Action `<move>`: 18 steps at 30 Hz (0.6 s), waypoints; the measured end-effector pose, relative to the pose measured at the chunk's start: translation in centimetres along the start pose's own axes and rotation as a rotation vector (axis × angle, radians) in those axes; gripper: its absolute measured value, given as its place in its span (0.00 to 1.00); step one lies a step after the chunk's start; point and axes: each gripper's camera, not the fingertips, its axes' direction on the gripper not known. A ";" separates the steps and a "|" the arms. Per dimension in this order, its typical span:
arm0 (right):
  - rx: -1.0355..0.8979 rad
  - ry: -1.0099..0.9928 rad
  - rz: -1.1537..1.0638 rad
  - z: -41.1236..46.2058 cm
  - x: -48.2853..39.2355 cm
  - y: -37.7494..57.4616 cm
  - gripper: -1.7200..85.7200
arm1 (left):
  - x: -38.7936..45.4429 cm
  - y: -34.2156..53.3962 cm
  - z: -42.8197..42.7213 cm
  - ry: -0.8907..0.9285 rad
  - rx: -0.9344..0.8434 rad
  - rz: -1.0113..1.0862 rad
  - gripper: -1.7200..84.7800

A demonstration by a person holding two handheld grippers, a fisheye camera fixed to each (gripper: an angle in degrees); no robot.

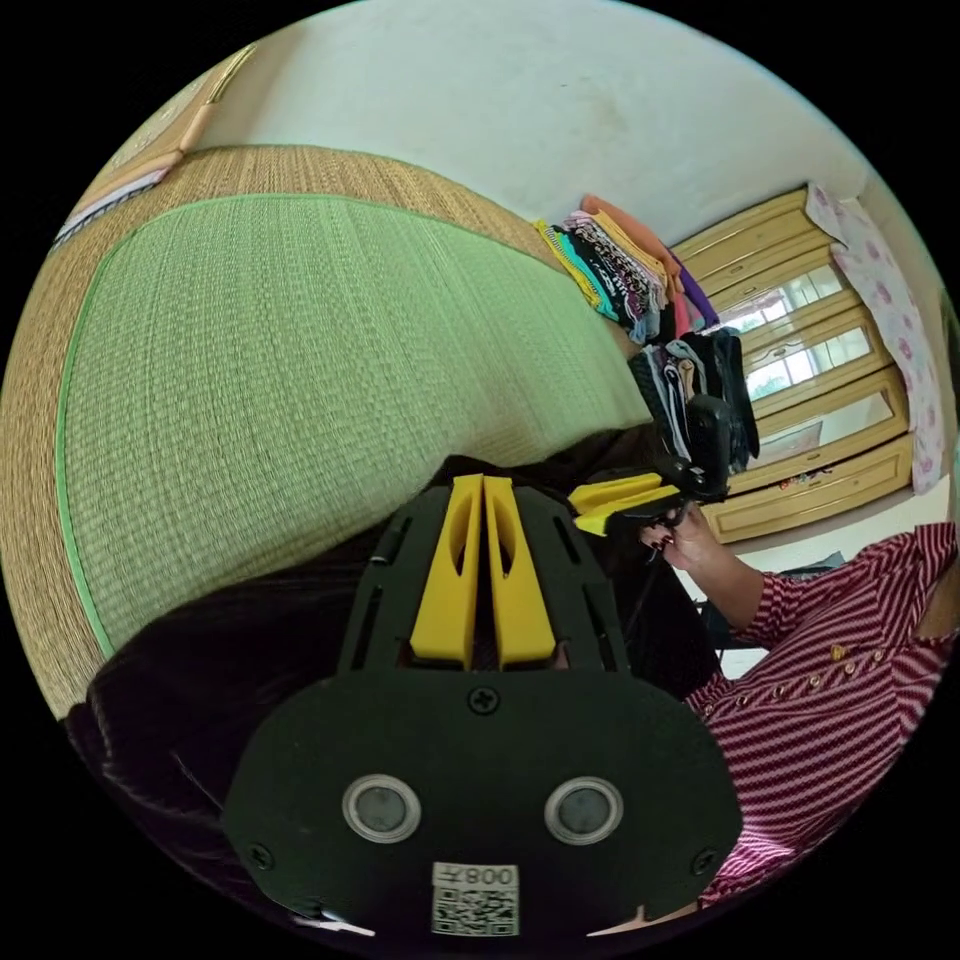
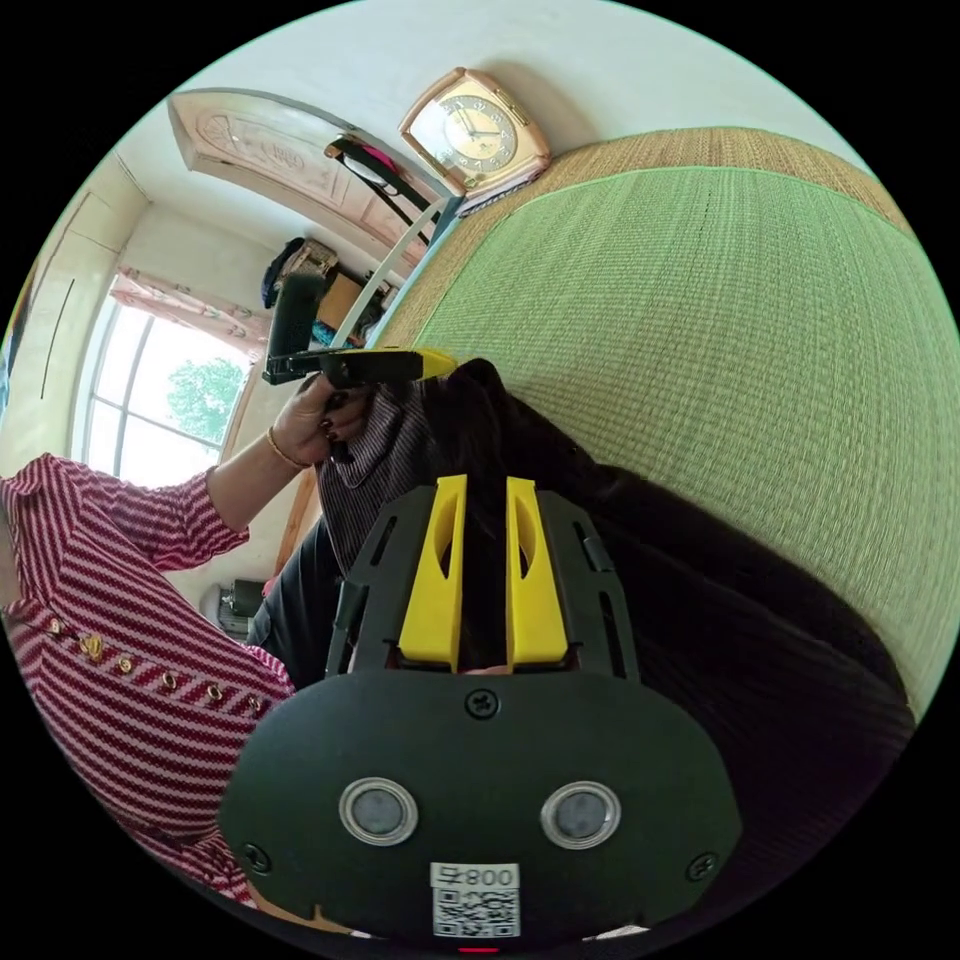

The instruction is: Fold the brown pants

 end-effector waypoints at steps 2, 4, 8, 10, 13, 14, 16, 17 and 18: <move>0.001 -0.010 0.003 0.4 -0.1 -0.5 0.10 | -1.0 0.9 -0.2 0.019 0.034 -0.003 0.04; -0.008 -0.015 0.003 1.1 -0.3 -1.4 0.10 | -1.8 1.2 -0.5 0.001 0.073 -0.002 0.05; -0.039 0.034 -0.043 1.9 -1.9 -2.4 0.10 | -3.9 0.2 0.1 -0.059 0.032 0.016 0.11; -0.050 0.028 -0.044 2.3 -2.4 -2.9 0.10 | -5.0 -0.1 1.5 -0.062 -0.056 0.034 0.11; -0.049 0.003 -0.026 2.2 -2.6 -3.8 0.11 | -6.0 0.2 2.1 -0.084 -0.068 0.037 0.08; -0.048 -0.001 -0.023 2.1 -2.7 -4.1 0.11 | -6.4 0.5 1.9 -0.081 -0.053 0.034 0.07; -0.027 -0.007 -0.030 1.5 -3.2 -5.8 0.12 | -6.8 1.0 1.7 -0.076 -0.022 0.029 0.06; -0.021 -0.005 -0.037 1.3 -3.4 -6.4 0.12 | -7.0 1.3 1.5 -0.073 -0.005 0.030 0.06; -0.007 0.001 -0.059 0.9 -4.0 -7.6 0.12 | -7.1 1.4 1.4 -0.073 0.001 0.031 0.05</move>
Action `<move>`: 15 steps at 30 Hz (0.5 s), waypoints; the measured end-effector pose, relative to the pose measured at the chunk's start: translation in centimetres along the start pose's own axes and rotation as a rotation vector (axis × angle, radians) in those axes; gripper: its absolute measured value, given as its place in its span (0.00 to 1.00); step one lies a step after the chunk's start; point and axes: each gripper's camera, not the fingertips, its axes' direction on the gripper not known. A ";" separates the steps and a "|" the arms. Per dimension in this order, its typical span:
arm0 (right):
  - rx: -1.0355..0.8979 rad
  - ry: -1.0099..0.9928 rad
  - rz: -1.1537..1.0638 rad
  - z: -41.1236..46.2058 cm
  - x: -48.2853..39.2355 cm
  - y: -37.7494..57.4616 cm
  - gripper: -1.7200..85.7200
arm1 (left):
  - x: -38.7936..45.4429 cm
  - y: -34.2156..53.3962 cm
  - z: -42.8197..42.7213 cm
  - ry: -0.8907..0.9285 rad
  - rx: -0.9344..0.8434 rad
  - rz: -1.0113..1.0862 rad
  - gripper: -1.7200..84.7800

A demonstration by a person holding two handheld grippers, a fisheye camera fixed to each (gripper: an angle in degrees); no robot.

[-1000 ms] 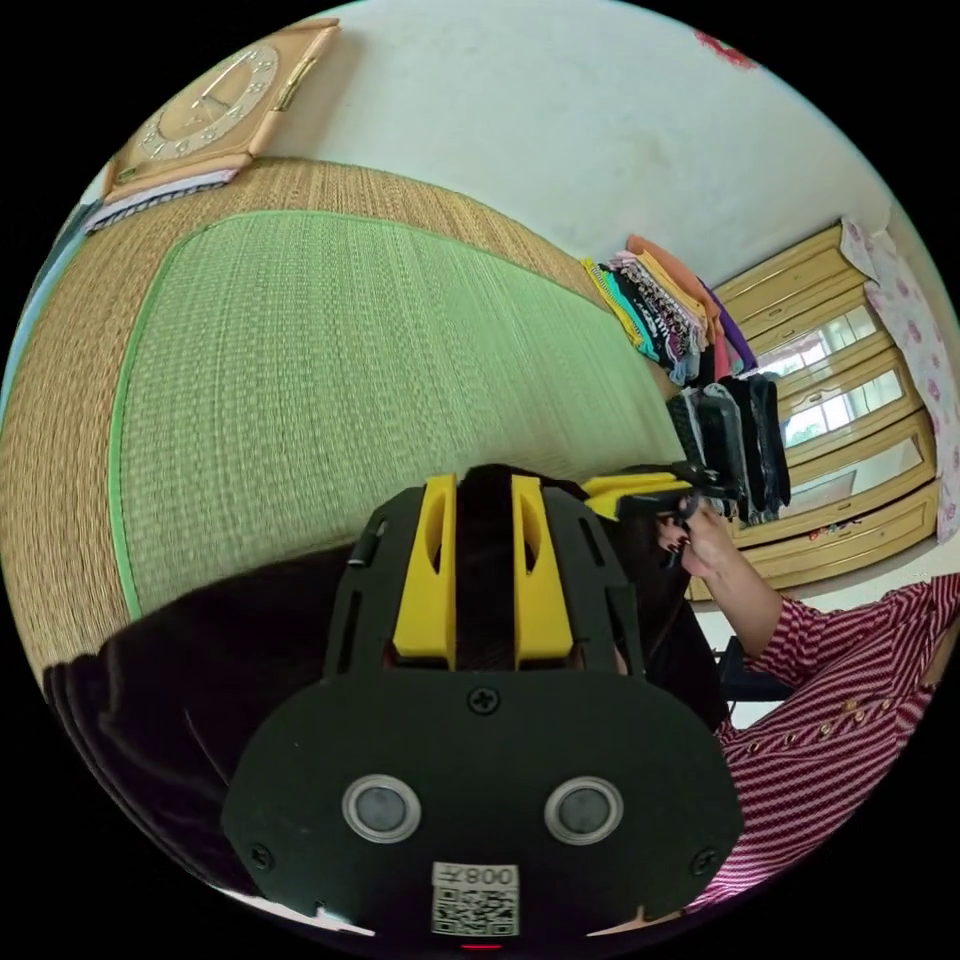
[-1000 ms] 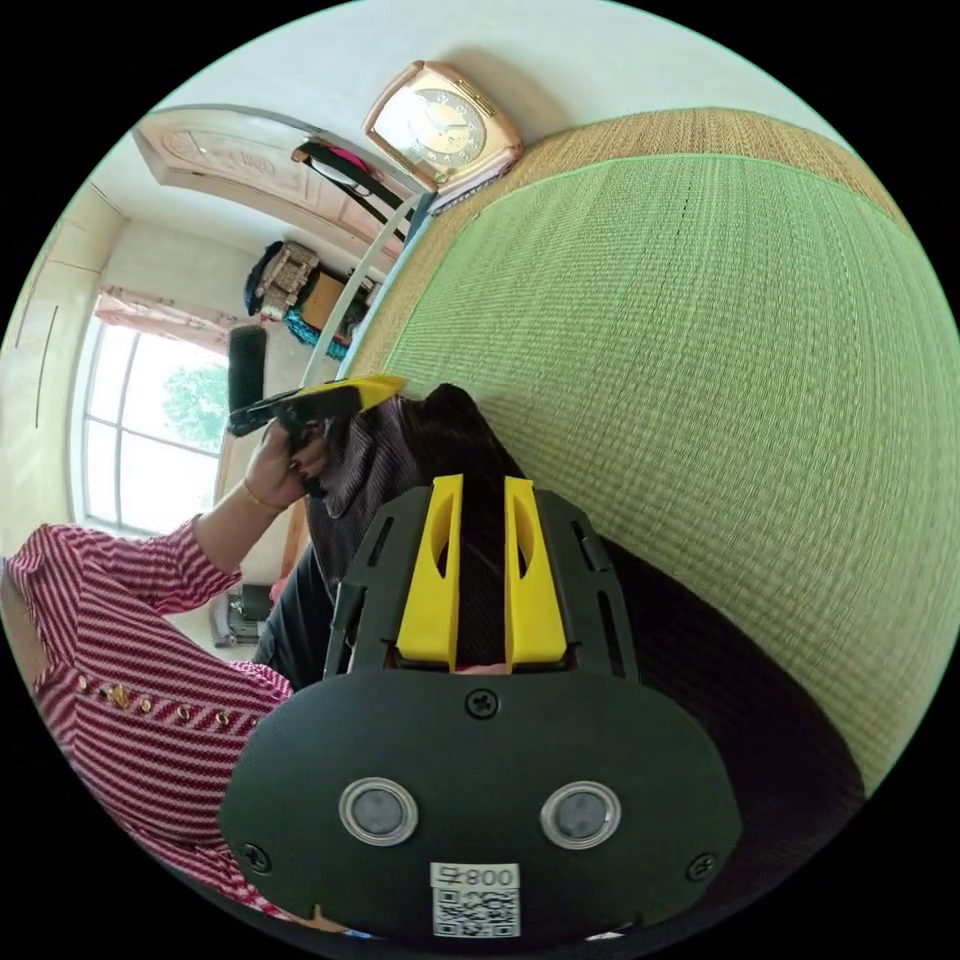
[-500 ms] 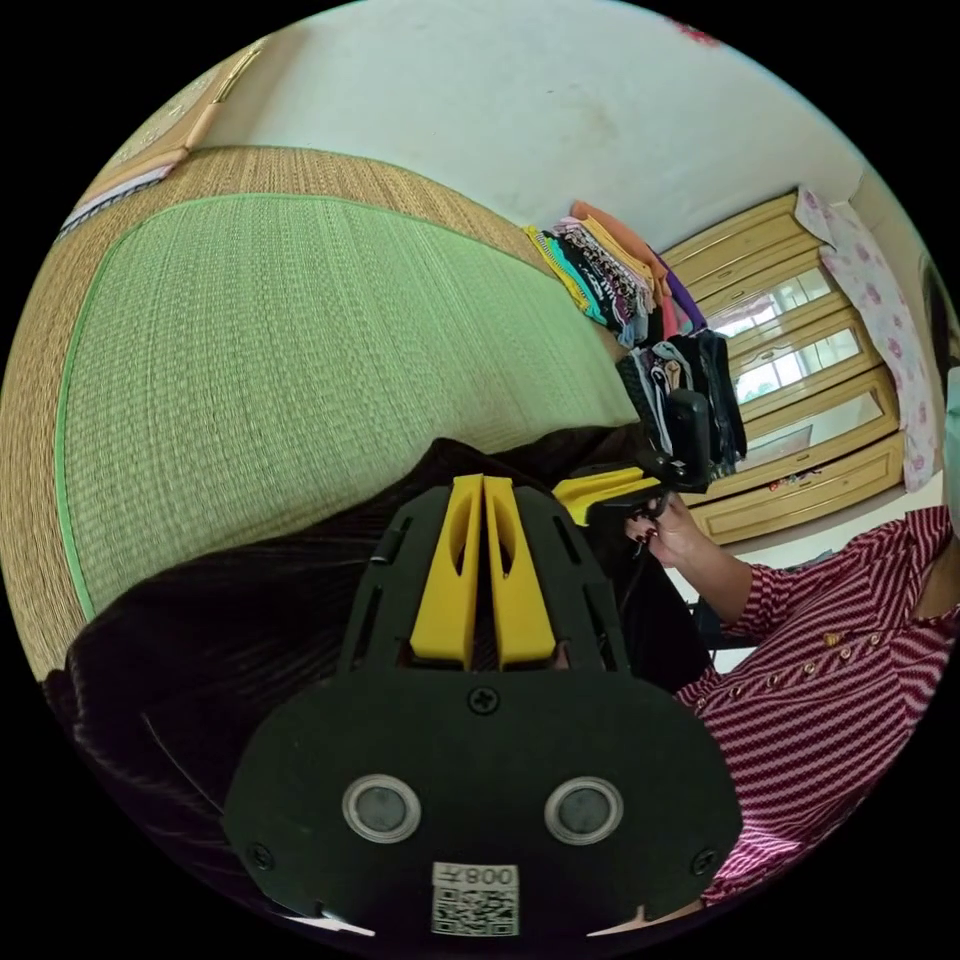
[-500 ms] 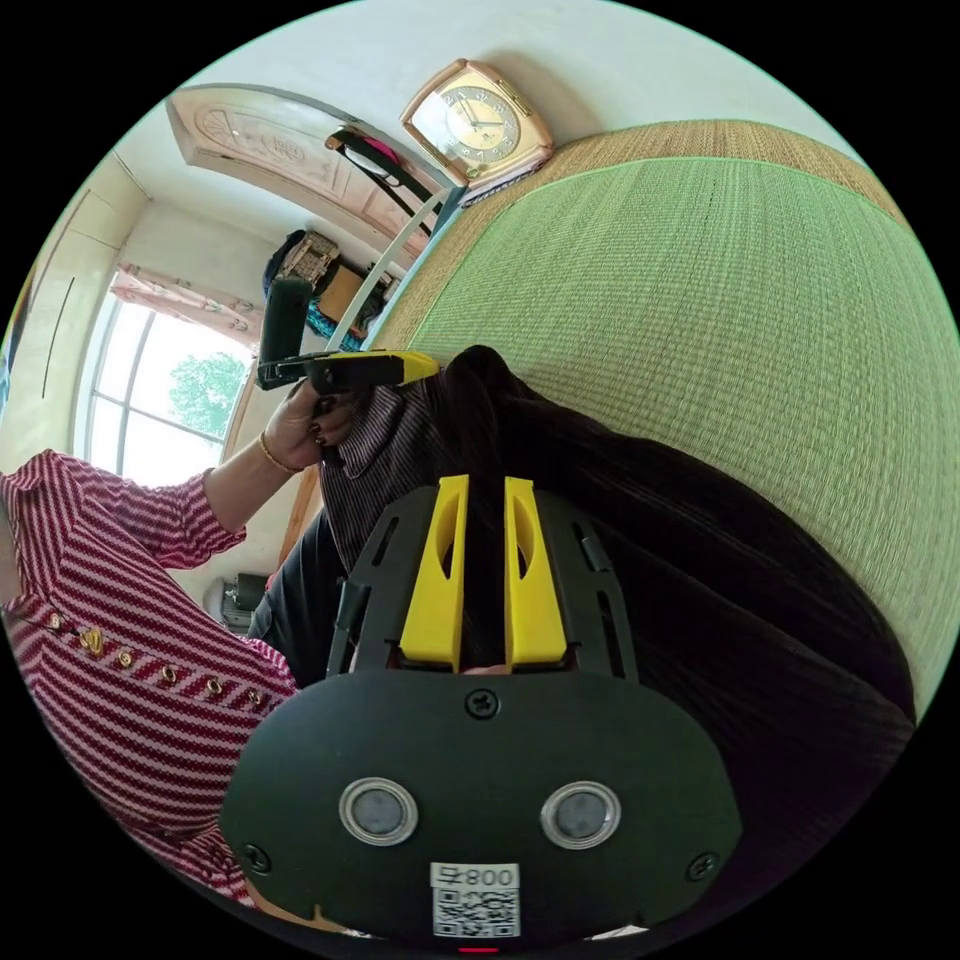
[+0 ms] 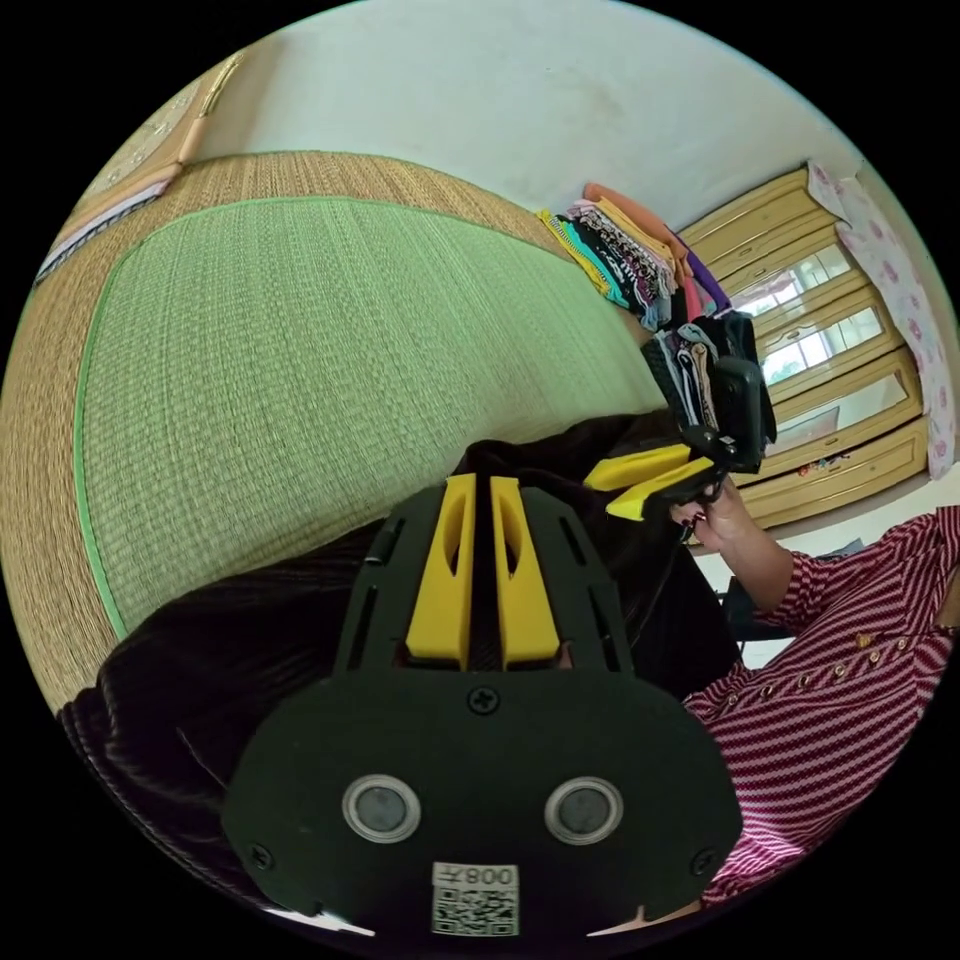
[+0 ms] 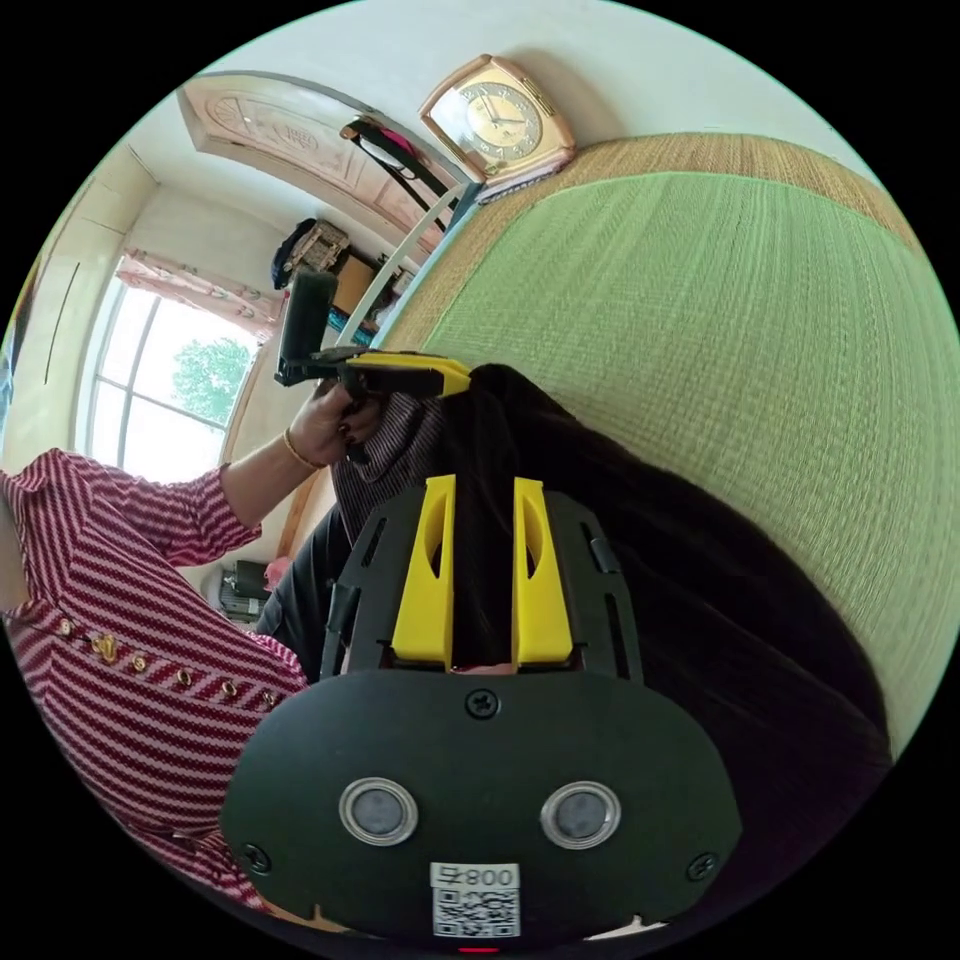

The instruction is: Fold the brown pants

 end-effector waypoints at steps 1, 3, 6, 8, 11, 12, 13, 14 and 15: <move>0.014 0.013 -0.022 -0.2 -0.5 -1.4 0.13 | -0.1 0.2 -0.1 -0.002 0.014 0.005 0.05; 0.010 0.023 -0.060 0.1 -1.3 -3.6 0.13 | -0.2 0.5 -0.3 -0.009 0.029 0.014 0.05; -0.039 0.002 -0.104 2.2 -2.0 -7.0 0.12 | -0.5 0.8 -0.3 -0.008 0.049 0.022 0.05; -0.071 -0.020 -0.120 3.7 -2.2 -8.6 0.12 | -0.9 1.1 -0.2 -0.001 0.053 0.016 0.05; -0.136 -0.006 -0.104 5.6 -1.8 -10.4 0.08 | -1.7 2.2 -0.9 -0.010 0.092 -0.013 0.05; -0.141 0.012 -0.086 5.7 -1.5 -10.9 0.06 | -1.8 2.6 -1.3 -0.025 0.104 -0.025 0.05; -0.131 0.022 -0.076 5.4 -1.2 -11.3 0.05 | -2.3 3.5 -2.0 -0.071 0.121 -0.058 0.05; -0.122 0.021 -0.069 5.1 -1.1 -11.4 0.05 | -2.9 4.7 -2.9 -0.125 0.138 -0.103 0.04; -0.099 0.009 -0.055 4.3 -0.6 -11.8 0.05 | -3.3 5.3 -3.3 -0.148 0.148 -0.127 0.04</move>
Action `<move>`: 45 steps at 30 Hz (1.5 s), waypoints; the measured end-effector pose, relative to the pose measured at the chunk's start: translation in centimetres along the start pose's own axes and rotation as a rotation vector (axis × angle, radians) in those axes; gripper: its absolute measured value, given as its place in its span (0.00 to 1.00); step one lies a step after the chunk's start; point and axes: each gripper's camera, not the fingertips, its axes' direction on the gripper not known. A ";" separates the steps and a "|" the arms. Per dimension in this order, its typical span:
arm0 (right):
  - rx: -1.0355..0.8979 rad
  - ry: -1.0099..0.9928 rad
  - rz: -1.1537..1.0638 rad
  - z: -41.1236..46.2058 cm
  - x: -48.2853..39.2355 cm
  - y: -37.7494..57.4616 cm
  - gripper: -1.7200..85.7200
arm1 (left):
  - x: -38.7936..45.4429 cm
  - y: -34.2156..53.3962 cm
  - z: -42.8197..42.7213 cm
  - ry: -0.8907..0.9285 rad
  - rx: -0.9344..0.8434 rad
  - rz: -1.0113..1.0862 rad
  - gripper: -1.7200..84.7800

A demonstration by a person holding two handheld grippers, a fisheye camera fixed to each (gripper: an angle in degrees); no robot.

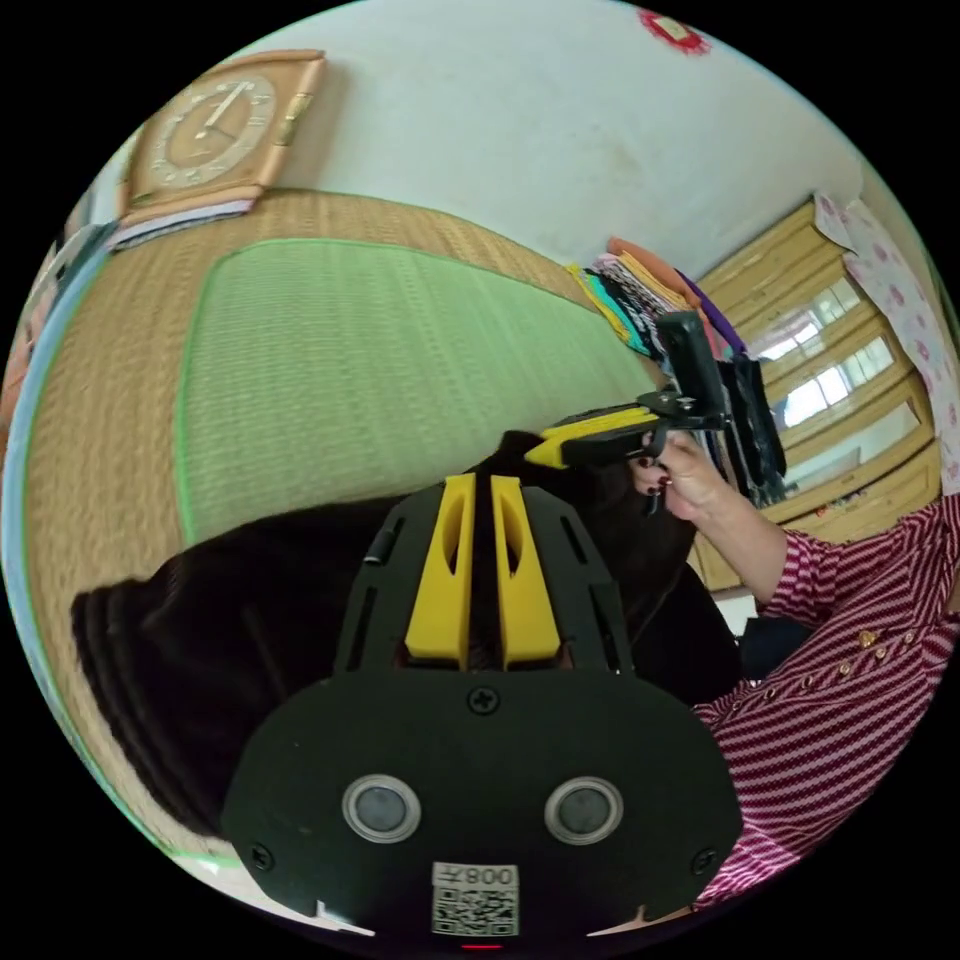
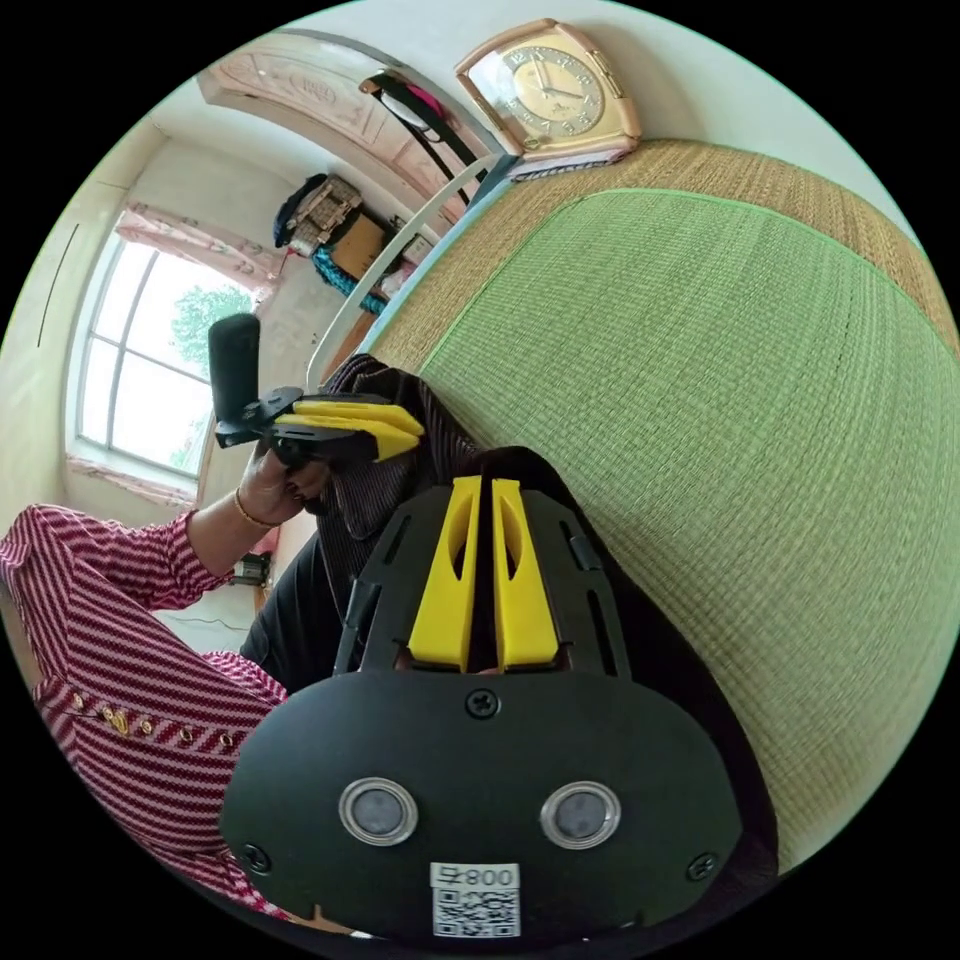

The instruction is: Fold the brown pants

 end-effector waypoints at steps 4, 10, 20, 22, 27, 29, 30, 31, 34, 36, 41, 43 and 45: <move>0.086 -0.081 0.055 -2.6 1.9 -1.0 0.03 | -3.7 3.9 -2.2 -0.147 -0.001 -0.192 0.03; 0.045 -0.113 0.084 -3.3 3.7 -3.2 0.03 | -5.1 6.5 -2.5 -0.184 -0.014 -0.231 0.02; 0.014 -0.160 0.143 -3.0 6.0 -4.4 0.03 | -4.6 6.6 -4.0 -0.177 0.045 -0.200 0.03; 0.037 -0.111 0.070 -3.9 3.2 -3.2 0.03 | -3.7 6.2 -4.6 -0.112 0.089 -0.132 0.04; 0.096 -0.004 -0.030 -4.7 -2.5 0.6 0.03 | -1.3 2.9 -3.9 0.054 0.085 0.071 0.10; 0.108 -0.004 -0.033 -4.7 -3.4 1.5 0.03 | 0.1 0.6 -2.8 0.087 0.041 0.183 0.12; 0.112 0.010 -0.043 -4.8 -4.1 1.9 0.03 | 0.5 0.1 -2.6 0.088 0.032 0.214 0.13; 0.119 0.033 -0.057 -5.1 -5.0 2.3 0.03 | 1.2 -0.9 -2.3 0.083 0.012 0.274 0.14; 0.122 0.091 -0.111 -5.6 -7.1 2.9 0.03 | 2.7 -3.1 -1.7 0.094 -0.060 0.403 0.16; 0.118 0.119 -0.139 -5.7 -8.0 3.3 0.03 | 3.4 -4.0 -1.5 0.108 -0.117 0.473 0.16; 0.106 0.147 -0.151 -5.3 -8.4 4.3 0.03 | 3.8 -5.7 -1.5 0.136 -0.232 0.553 0.15; 0.105 0.079 -0.119 -5.3 -6.9 4.4 0.04 | 3.8 -6.0 -1.7 0.142 -0.246 0.558 0.14; 0.095 0.025 -0.099 -5.3 -5.7 4.4 0.04 | 3.8 -6.2 -1.9 0.143 -0.257 0.555 0.14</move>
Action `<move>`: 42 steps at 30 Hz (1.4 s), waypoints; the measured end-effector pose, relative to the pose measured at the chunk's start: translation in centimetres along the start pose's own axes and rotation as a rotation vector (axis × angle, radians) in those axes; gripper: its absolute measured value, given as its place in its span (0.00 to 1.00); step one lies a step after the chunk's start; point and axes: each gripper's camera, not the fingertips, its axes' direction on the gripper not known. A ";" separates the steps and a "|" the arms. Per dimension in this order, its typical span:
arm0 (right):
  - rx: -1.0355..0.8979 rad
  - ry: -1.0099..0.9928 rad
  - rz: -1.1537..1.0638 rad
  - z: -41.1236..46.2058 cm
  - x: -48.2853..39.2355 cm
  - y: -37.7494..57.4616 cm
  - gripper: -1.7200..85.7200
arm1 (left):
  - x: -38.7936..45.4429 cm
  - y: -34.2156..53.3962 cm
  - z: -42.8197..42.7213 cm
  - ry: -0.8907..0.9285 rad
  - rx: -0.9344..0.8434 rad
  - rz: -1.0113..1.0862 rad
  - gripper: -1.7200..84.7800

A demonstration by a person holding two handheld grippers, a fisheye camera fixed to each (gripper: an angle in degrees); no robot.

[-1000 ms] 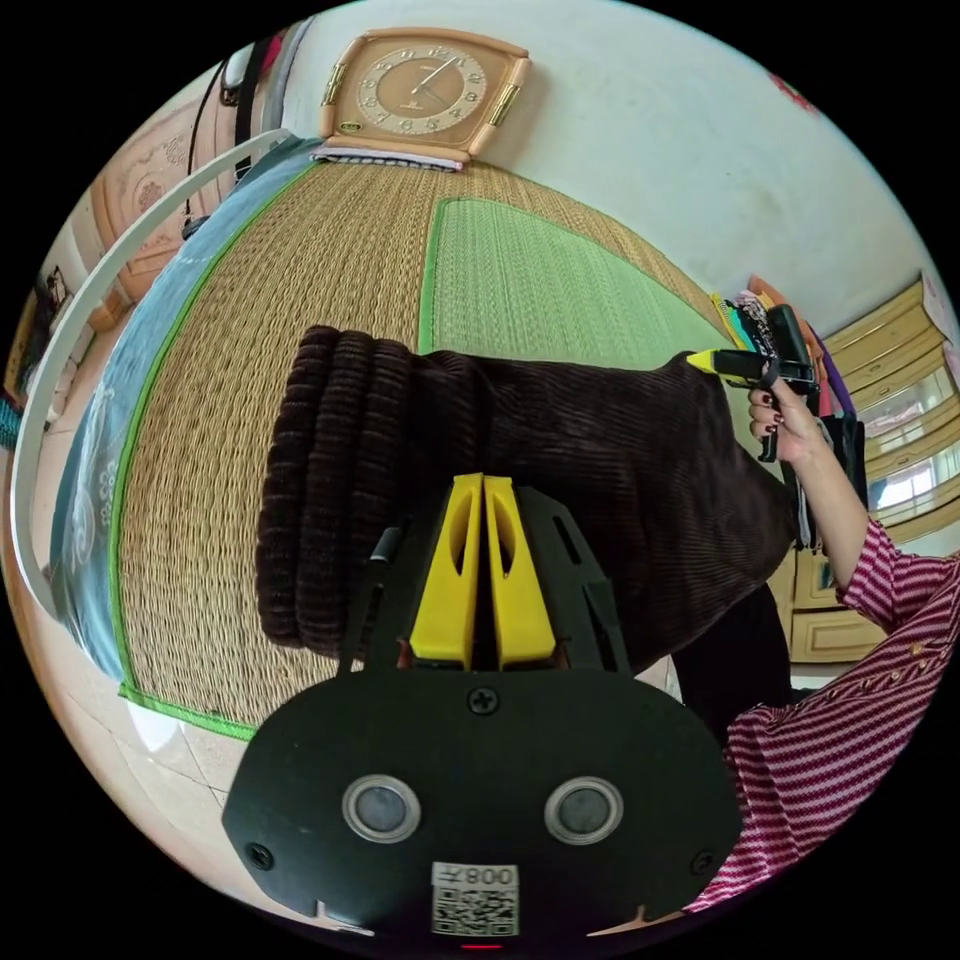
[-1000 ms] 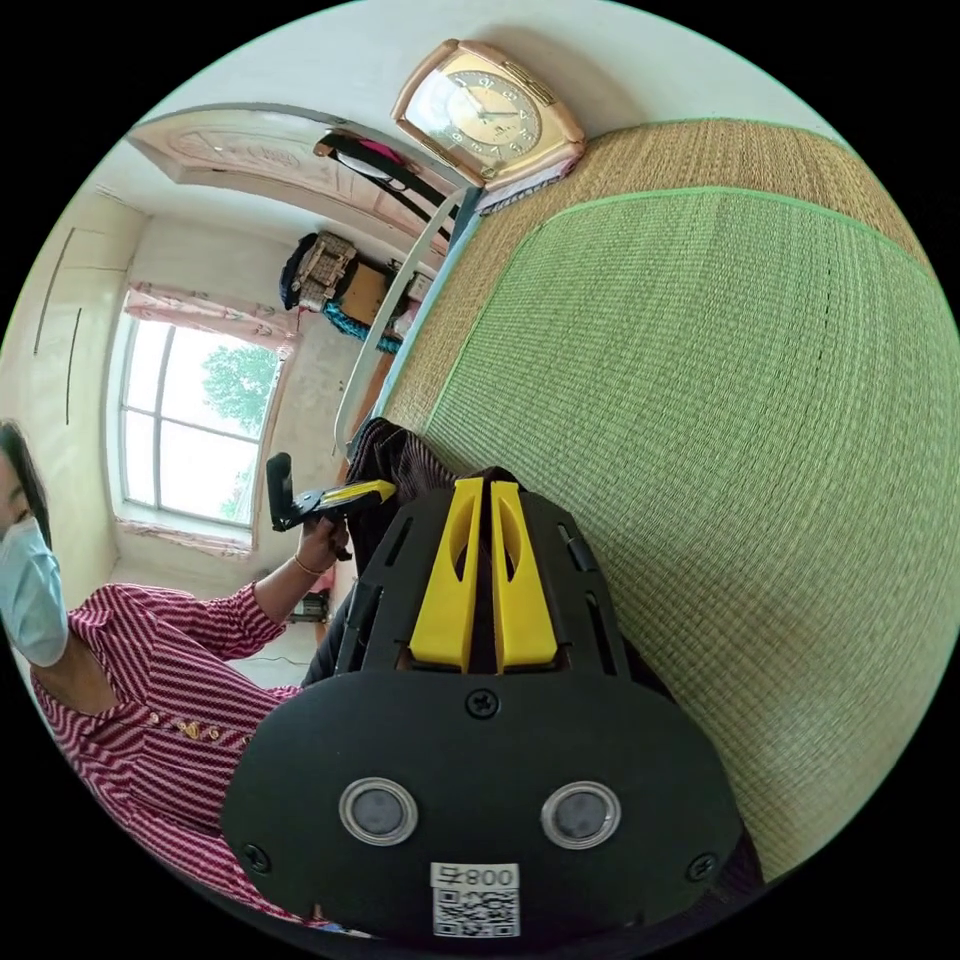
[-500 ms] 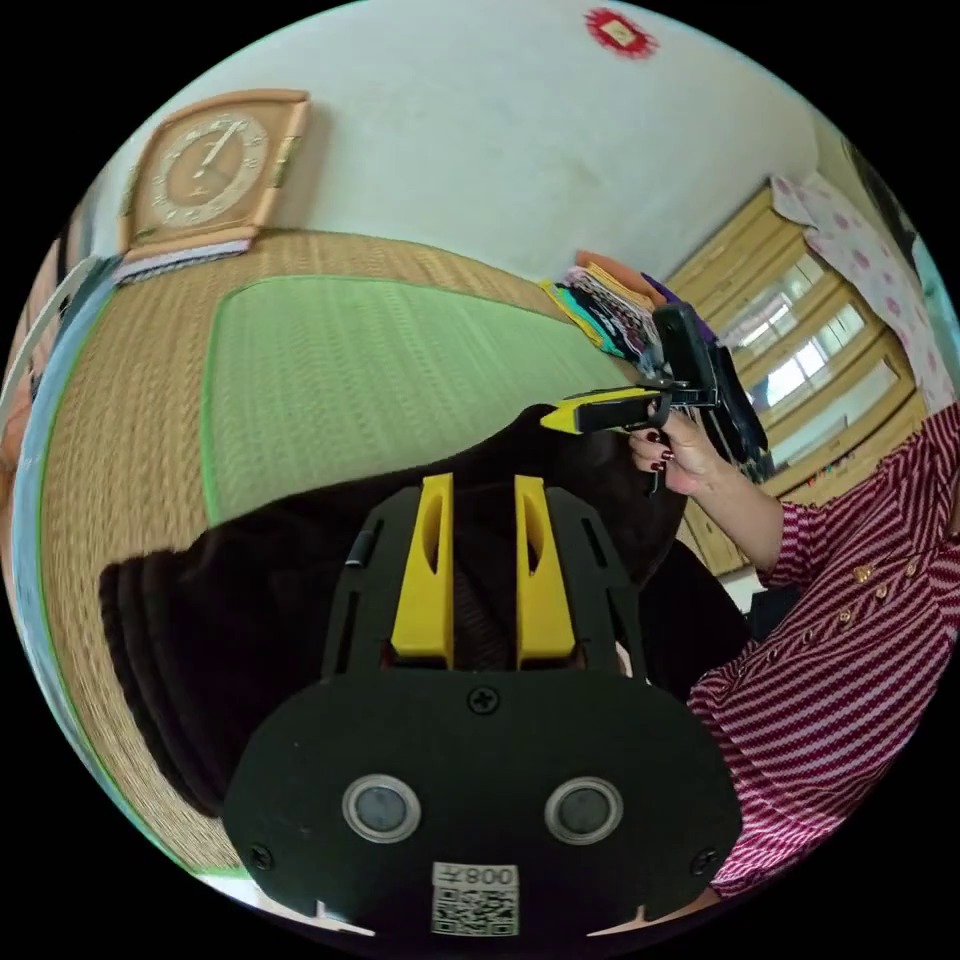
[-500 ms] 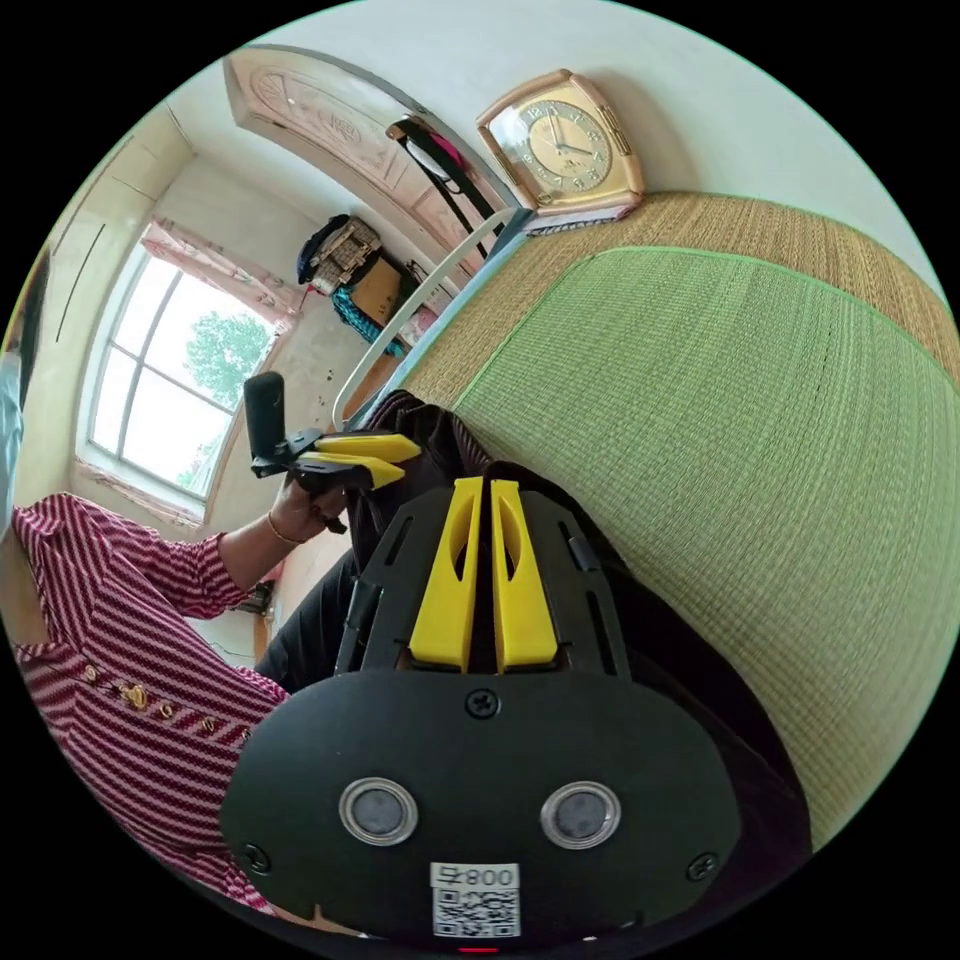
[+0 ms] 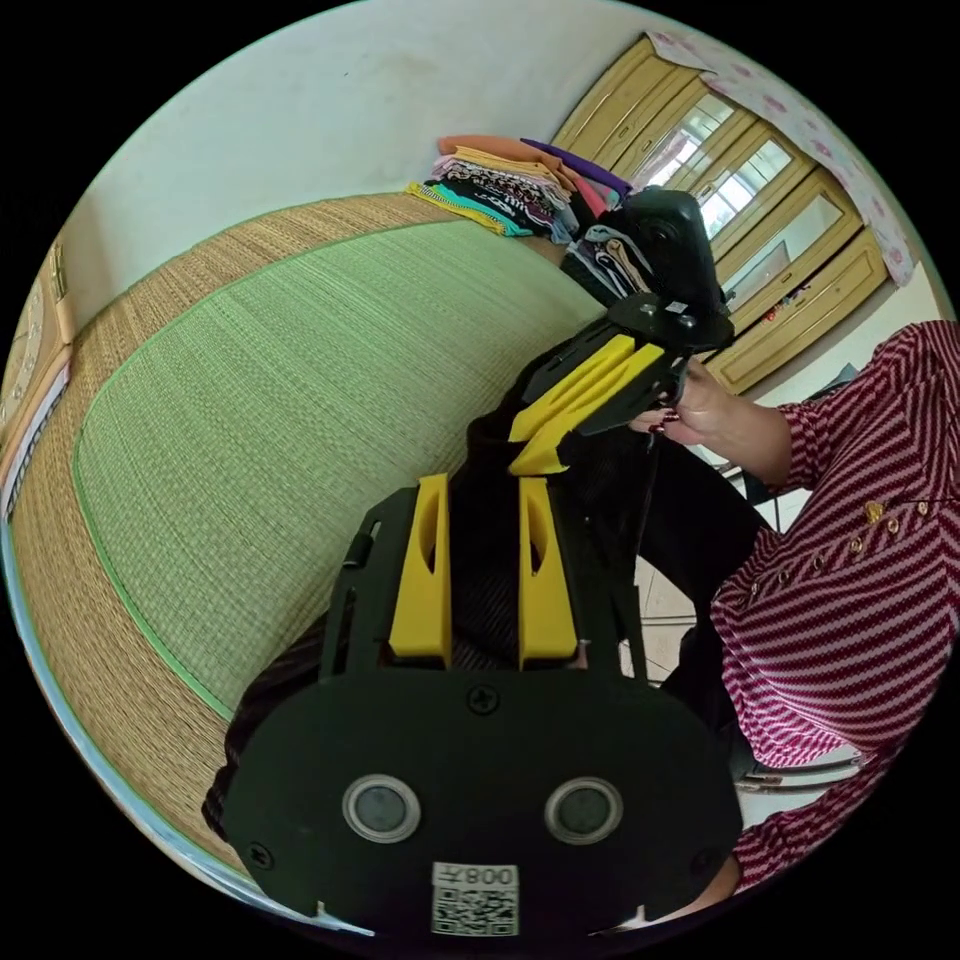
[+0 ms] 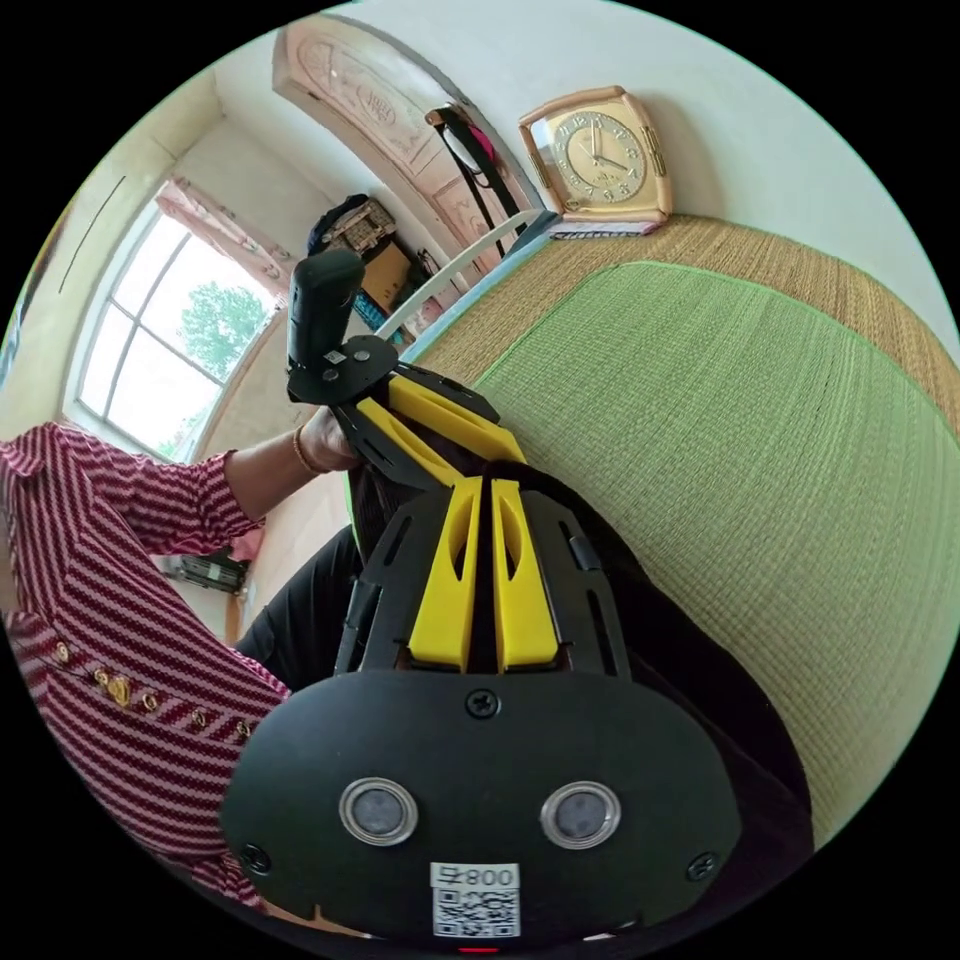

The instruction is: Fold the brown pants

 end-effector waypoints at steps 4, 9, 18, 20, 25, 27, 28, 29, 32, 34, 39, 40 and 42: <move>-0.025 -0.062 0.043 0.2 2.0 -0.1 0.06 | 0.0 -0.5 -0.6 -0.012 -0.016 -0.001 0.12; -0.041 -0.093 0.093 0.0 3.4 0.3 0.09 | 0.3 -1.1 -1.5 -0.030 -0.014 0.015 0.12; -0.042 -0.089 0.121 -0.7 4.9 -0.6 0.04 | -0.2 -1.8 -3.7 -0.038 0.035 -0.010 0.13; -0.014 -0.071 0.100 -1.8 4.8 -1.3 0.04 | -0.7 -2.2 -4.9 -0.047 0.074 -0.018 0.14; -0.013 -0.025 0.041 -3.0 4.3 -3.1 0.03 | -2.2 -4.3 -5.1 -0.015 0.003 0.011 0.15; -0.021 -0.012 0.033 -3.0 4.3 -3.3 0.03 | -2.7 -5.1 -4.8 0.036 -0.022 0.024 0.13; -0.025 0.002 0.034 -3.0 4.3 -3.4 0.03 | -3.1 -5.4 -4.7 0.044 -0.031 0.026 0.12; -0.027 0.011 0.034 -3.0 4.4 -3.4 0.03 | -3.5 -5.6 -4.8 0.061 -0.023 0.023 0.11; 0.024 0.030 0.059 -4.3 5.2 -3.0 0.02 | -4.9 -5.8 -4.5 0.081 -0.025 -0.028 0.09; 0.116 0.000 0.107 -6.5 6.7 -1.9 0.02 | -5.7 -5.8 -3.9 0.096 -0.034 -0.056 0.09; 0.068 0.086 0.232 -6.7 9.0 2.3 0.02 | -7.3 -5.9 -2.9 0.106 -0.027 -0.121 0.08; 0.030 0.116 0.262 -5.8 9.4 3.5 0.02 | -7.8 -5.8 -2.5 0.111 -0.033 -0.137 0.08; -0.021 0.171 0.302 -4.5 10.0 4.9 0.02 | -8.4 -5.8 -1.9 0.116 -0.043 -0.166 0.08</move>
